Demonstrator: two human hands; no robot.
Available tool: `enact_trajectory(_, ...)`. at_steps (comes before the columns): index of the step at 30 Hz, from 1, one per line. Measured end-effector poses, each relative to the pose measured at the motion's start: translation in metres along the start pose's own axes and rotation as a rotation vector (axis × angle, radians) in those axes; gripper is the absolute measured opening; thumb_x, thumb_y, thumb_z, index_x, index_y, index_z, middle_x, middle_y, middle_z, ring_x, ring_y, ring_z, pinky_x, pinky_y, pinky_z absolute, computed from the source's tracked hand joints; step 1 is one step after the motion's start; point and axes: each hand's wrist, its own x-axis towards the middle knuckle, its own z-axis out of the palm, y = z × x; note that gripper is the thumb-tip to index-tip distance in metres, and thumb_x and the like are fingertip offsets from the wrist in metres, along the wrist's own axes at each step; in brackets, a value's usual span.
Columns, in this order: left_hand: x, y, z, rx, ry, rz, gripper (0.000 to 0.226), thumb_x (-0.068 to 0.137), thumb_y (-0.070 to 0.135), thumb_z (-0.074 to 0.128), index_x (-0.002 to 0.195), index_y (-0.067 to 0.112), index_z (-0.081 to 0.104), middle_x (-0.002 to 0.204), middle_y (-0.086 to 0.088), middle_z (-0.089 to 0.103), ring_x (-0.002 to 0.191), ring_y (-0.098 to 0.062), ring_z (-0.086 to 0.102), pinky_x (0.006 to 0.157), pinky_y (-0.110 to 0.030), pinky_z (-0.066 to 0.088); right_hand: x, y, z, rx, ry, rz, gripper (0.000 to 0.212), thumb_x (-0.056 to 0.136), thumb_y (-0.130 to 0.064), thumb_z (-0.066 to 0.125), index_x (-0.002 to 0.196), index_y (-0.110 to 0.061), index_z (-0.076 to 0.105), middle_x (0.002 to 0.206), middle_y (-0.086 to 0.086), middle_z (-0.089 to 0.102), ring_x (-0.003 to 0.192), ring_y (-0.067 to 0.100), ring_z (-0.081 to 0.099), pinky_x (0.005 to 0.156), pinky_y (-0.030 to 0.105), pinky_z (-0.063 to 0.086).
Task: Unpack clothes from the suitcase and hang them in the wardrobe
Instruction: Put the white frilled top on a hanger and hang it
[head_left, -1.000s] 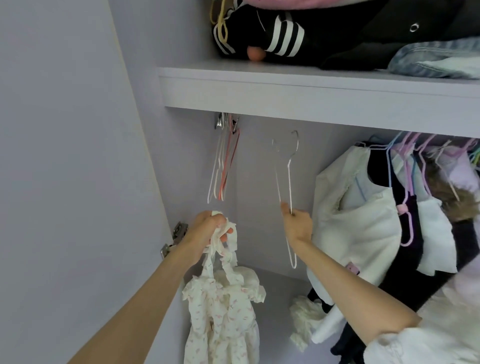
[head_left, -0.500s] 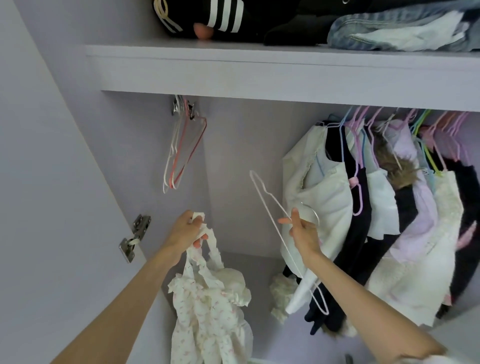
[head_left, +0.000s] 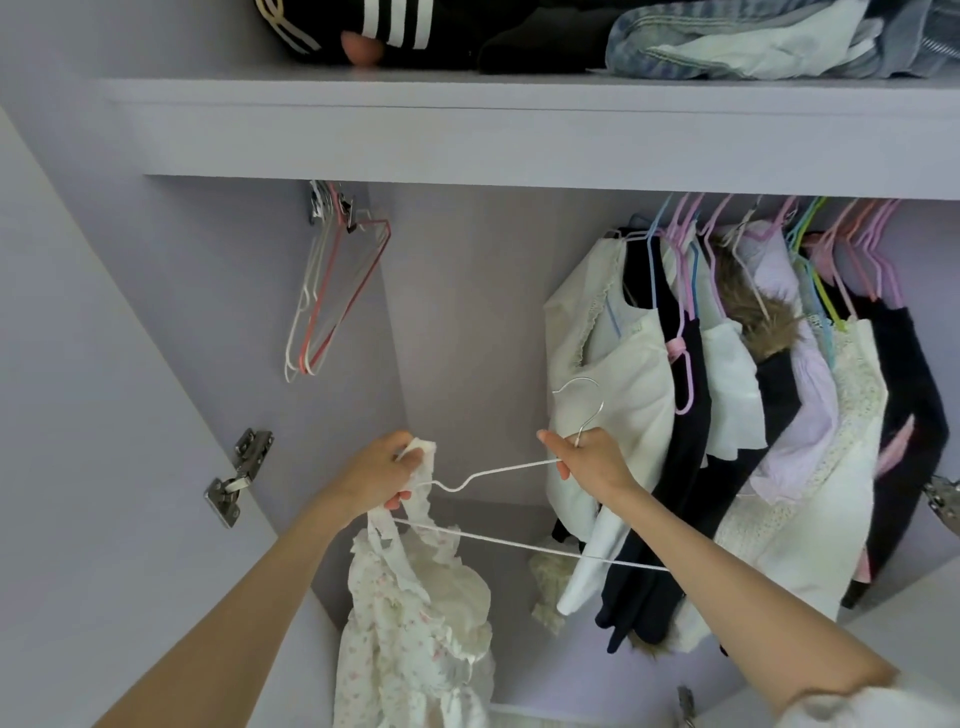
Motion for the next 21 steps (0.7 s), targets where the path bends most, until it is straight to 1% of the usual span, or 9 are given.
enact_trajectory(3,0.002,0.001,0.0,0.046,0.039,-0.01,0.02,0.097,0.016,0.04,0.078,0.018,0.045,0.072,-0.005,0.049,0.049,-0.014,0.049,0.04,-0.019,0.037,0.003,-0.004,-0.003,-0.044,-0.009,-0.015,0.062,0.091,-0.039,0.056,0.037,-0.011,0.043,0.023,-0.006,0.033,0.03,0.004,0.043,0.057,0.024,0.034)
enact_trajectory(5,0.001,-0.002,-0.006,0.051,0.117,-0.039,0.02,0.096,0.014,0.04,0.077,0.015,0.044,0.064,-0.006,0.048,0.048,-0.017,0.047,0.038,-0.018,0.037,0.005,-0.004,-0.01,-0.053,-0.008,-0.027,0.062,0.091,-0.038,0.056,0.037,-0.011,0.042,0.023,-0.006,0.033,0.03,0.004,0.042,0.053,0.019,0.034)
enact_trajectory(8,0.0,-0.011,-0.014,0.035,0.198,-0.071,0.018,0.096,0.014,0.04,0.079,0.013,0.047,0.059,-0.007,0.047,0.048,-0.02,0.046,0.044,-0.022,0.038,0.009,0.003,-0.022,-0.041,0.031,-0.017,0.062,0.09,-0.039,0.058,0.036,-0.012,0.043,0.029,-0.006,0.037,0.028,0.008,0.041,0.042,0.011,0.035)
enact_trajectory(11,0.0,-0.014,-0.011,0.05,0.214,-0.08,0.02,0.097,0.016,0.04,0.078,0.016,0.046,0.06,-0.007,0.048,0.048,-0.019,0.045,0.046,-0.022,0.038,0.009,0.008,-0.027,0.013,0.039,0.027,0.061,0.089,-0.039,0.059,0.037,-0.011,0.044,0.03,-0.005,0.037,0.028,0.008,0.038,0.044,0.019,0.038)
enact_trajectory(14,0.001,-0.007,-0.001,0.11,0.174,-0.03,0.021,0.096,0.016,0.04,0.076,0.018,0.045,0.06,-0.006,0.05,0.045,-0.016,0.048,0.042,-0.022,0.038,0.004,0.001,-0.02,-0.026,0.002,0.034,0.061,0.091,-0.039,0.056,0.038,-0.011,0.046,0.024,-0.005,0.034,0.027,0.007,0.041,0.042,0.015,0.036)
enact_trajectory(17,0.002,0.004,0.014,0.173,0.068,0.03,0.019,0.096,0.017,0.041,0.078,0.02,0.044,0.061,-0.003,0.051,0.034,-0.005,0.048,0.034,-0.018,0.037,-0.002,-0.015,-0.006,-0.055,-0.031,0.052,0.059,0.092,-0.039,0.054,0.04,-0.012,0.048,0.025,-0.006,0.038,0.037,0.008,0.042,0.05,0.018,0.034)
enact_trajectory(19,0.001,0.01,0.023,0.2,-0.02,0.057,0.009,0.097,0.017,0.041,0.089,0.015,0.043,0.061,-0.002,0.051,0.032,-0.002,0.047,0.036,-0.017,0.037,-0.002,-0.025,0.005,0.04,-0.062,0.141,0.052,0.093,-0.038,0.053,0.048,-0.012,0.048,0.038,-0.006,0.043,0.041,0.012,0.037,0.042,0.019,0.03)
enact_trajectory(20,-0.001,0.011,0.025,0.202,-0.053,0.073,0.005,0.097,0.017,0.043,0.097,0.014,0.04,0.064,-0.002,0.053,0.037,-0.003,0.05,0.039,-0.016,0.039,-0.001,-0.028,0.008,0.142,-0.084,0.21,0.048,0.093,-0.037,0.054,0.053,-0.011,0.048,0.045,-0.003,0.042,0.039,0.012,0.033,0.035,0.018,0.026)
enact_trajectory(21,-0.001,0.009,0.024,0.207,-0.071,0.089,0.015,0.095,0.016,0.047,0.106,0.015,0.036,0.07,-0.003,0.055,0.047,-0.007,0.054,0.045,-0.017,0.043,0.001,-0.032,0.01,0.25,-0.114,0.287,0.044,0.092,-0.035,0.056,0.057,-0.01,0.047,0.046,-0.002,0.038,0.034,0.01,0.029,0.031,0.016,0.019)
